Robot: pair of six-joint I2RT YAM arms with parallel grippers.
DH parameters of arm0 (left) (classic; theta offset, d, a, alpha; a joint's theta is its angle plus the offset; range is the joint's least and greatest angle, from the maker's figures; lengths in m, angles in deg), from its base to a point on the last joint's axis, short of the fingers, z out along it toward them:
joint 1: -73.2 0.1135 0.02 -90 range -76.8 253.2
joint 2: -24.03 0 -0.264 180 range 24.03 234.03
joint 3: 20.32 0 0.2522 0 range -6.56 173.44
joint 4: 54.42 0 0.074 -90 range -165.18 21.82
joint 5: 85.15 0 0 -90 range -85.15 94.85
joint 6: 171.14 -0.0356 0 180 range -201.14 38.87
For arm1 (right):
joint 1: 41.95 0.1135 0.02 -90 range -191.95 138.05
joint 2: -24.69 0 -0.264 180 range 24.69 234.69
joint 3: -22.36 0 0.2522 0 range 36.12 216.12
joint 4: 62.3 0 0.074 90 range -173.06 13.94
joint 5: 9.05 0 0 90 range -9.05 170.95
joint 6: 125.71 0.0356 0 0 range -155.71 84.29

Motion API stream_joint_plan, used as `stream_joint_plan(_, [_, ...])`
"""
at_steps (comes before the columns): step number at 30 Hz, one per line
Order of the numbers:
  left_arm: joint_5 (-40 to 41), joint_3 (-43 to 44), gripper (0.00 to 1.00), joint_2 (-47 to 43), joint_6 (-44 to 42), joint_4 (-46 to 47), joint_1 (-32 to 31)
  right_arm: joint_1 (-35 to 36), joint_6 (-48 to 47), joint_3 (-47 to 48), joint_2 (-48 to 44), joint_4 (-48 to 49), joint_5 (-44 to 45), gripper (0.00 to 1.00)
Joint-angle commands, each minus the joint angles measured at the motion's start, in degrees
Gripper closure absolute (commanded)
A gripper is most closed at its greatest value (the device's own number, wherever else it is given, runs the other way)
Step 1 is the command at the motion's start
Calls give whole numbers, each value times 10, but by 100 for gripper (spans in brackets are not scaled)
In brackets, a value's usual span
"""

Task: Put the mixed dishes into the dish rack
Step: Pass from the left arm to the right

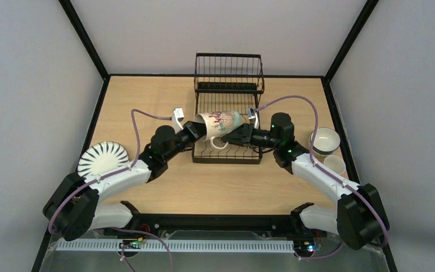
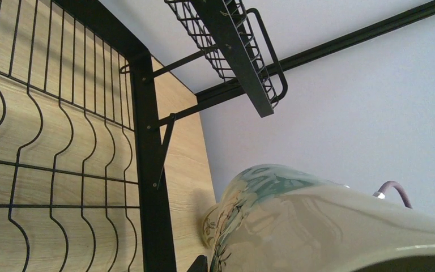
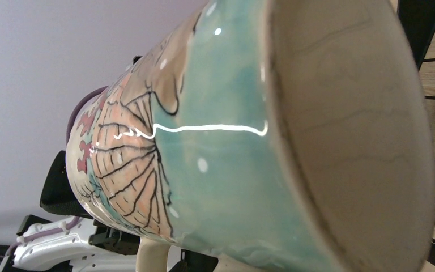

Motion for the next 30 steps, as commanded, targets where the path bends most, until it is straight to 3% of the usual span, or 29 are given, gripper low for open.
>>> stream_joint_plan(1, [-68, 20, 98, 17, 29, 65, -46, 14, -17, 5, -16, 80, 3, 51])
stream_joint_plan(12, [-88, 25, 98, 81, 62, 153, -69, 14, 19, 9, -36, 115, -7, 47])
stream_joint_plan(22, [-133, 45, 98, 108, 61, 178, -76, 14, 29, 8, -46, 114, -16, 42])
stream_joint_plan(25, [-136, 44, 98, 107, 59, 174, -80, 14, 30, 9, -50, 112, -12, 51])
stream_joint_plan(30, [-137, 39, 98, 97, 49, 147, -84, 14, 31, 12, -55, 108, -10, 80])
